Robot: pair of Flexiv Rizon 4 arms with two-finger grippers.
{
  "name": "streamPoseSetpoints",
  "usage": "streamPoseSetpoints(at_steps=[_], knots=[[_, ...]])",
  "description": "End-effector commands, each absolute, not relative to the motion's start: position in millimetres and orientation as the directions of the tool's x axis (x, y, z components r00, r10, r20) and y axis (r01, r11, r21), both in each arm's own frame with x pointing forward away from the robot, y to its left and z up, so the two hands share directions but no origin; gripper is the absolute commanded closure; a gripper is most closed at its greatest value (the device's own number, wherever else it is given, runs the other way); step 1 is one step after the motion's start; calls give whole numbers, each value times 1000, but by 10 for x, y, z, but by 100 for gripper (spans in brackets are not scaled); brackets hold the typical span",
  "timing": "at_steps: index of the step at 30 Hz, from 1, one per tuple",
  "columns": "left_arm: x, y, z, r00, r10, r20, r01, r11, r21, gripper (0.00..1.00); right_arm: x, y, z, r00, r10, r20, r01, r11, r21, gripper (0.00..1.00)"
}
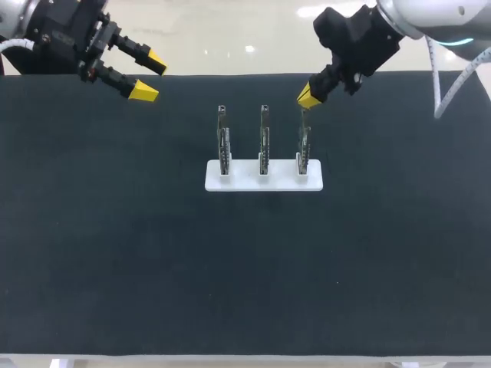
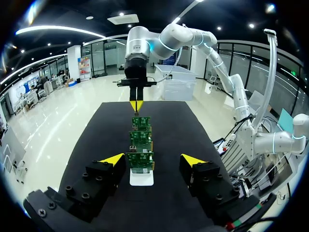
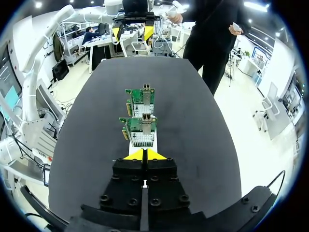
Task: Pick up the optical module with the left hand, and insert it into the network port with the right hand.
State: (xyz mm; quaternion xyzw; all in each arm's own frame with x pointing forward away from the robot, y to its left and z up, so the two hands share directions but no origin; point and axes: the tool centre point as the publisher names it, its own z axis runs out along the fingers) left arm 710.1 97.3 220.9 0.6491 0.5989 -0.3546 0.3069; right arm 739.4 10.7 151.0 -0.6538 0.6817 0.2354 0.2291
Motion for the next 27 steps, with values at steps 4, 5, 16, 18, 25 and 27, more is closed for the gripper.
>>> streamPoseSetpoints(at_steps=[4, 5, 16, 18, 25, 27], knots=[[7109, 971, 2213, 30, 563, -826, 995, -95, -28, 0, 7400, 113, 1395, -39, -779, -626, -999, 28, 27, 100], [7109, 971, 2213, 30, 563, -826, 995, -95, -28, 0, 7402, 112, 1380, -38, -778, -627, -999, 28, 25, 100], [7109, 971, 2213, 30, 563, -826, 995, -95, -28, 0, 7430, 102, 1542, -38, -787, -616, -999, 32, 21, 100], [7109, 971, 2213, 30, 563, -826, 995, -95, -28, 0, 7431, 80, 1599, -39, -787, -616, -999, 35, 19, 100], [7109, 971, 2213, 30, 563, -826, 995, -95, -28, 0, 7433, -11, 1766, -49, -783, -620, -999, 47, 19, 100], [7109, 971, 2213, 30, 563, -826, 995, -95, -28, 0, 7436, -42, 1802, -48, -775, -631, -999, 54, 10, 100]])
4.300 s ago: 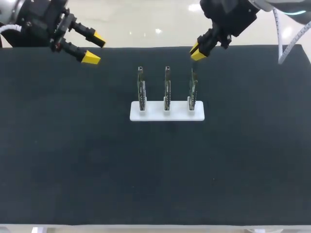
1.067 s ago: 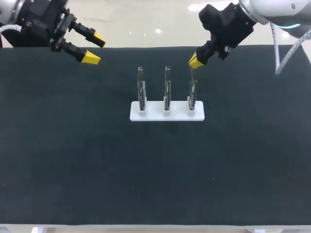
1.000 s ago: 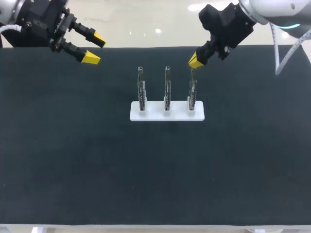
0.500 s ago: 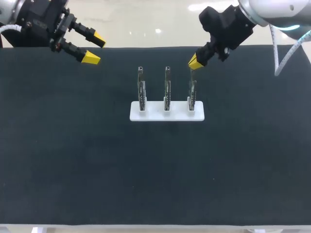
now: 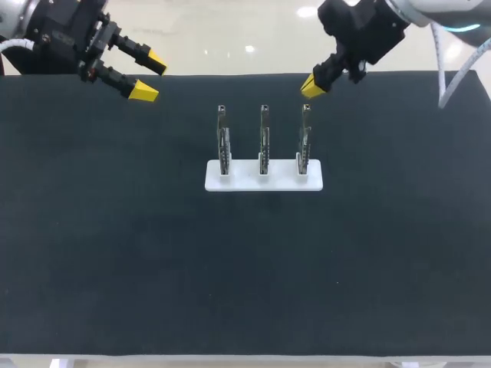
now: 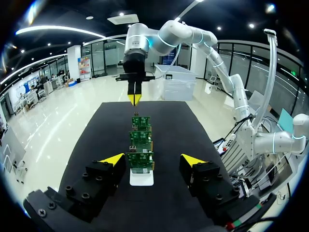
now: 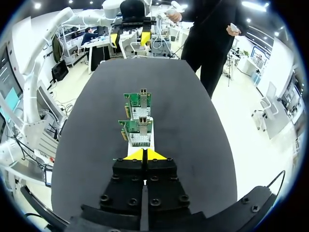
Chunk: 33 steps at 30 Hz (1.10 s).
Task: Pick up the optical module with the left hand, and insert it into the network port with the right hand.
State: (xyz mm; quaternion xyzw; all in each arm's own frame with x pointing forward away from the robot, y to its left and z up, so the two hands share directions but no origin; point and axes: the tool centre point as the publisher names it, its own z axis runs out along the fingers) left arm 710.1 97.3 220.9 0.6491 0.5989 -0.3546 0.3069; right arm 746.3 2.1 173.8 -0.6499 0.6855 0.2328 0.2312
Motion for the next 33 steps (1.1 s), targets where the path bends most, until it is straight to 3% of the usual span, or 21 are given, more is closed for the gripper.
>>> streamPoseSetpoints(at_steps=[1, 33], knots=[[7109, 971, 2213, 30, 563, -826, 995, -95, -28, 0, 7438, -58, 1820, -42, -772, -634, -998, 56, -2, 100], [7109, 971, 2213, 30, 563, -826, 995, -95, -28, 0, 7427, -1162, 2284, -4, -762, -648, -999, 36, -37, 100]])
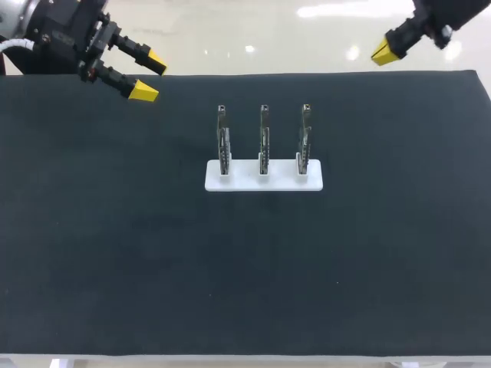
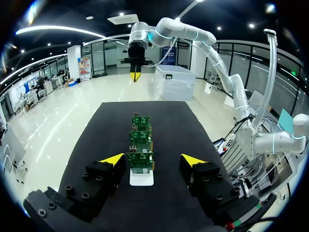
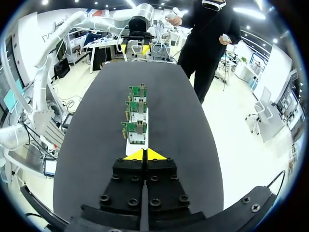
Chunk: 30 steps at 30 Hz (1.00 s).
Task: Pick up the optical module with the left hand, and insert it into the network port with the right hand.
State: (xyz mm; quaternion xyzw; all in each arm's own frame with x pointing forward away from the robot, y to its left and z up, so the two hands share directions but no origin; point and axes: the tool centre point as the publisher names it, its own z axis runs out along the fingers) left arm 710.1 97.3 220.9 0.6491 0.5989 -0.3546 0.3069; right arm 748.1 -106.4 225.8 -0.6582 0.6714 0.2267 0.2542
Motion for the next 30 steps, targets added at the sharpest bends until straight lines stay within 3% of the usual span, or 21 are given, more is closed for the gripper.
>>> streamPoseSetpoints(at_steps=[1, 4, 5, 6, 7, 30], knots=[[7109, 971, 2213, 30, 563, -826, 995, -95, -28, 0, 7431, -1186, 2289, -5, -758, -652, -999, 37, -35, 100], [7109, 971, 2213, 30, 563, -826, 995, -95, -28, 0, 7430, -1227, 2304, -14, -751, -660, -998, 47, -32, 100], [7109, 971, 2213, 30, 563, -826, 995, -95, -28, 0, 7430, -1227, 2304, -14, -751, -660, -998, 47, -32, 80], [7109, 971, 2213, 30, 563, -826, 995, -95, -28, 0, 7430, -1227, 2304, -14, -751, -660, -998, 47, -32, 50], [7109, 971, 2213, 30, 563, -826, 995, -95, -28, 0, 7430, -1227, 2304, -14, -751, -660, -998, 47, -32, 0], [7109, 971, 2213, 30, 563, -826, 995, -95, -28, 0, 7430, -1227, 2304, -14, -751, -660, -998, 47, -32, 0]])
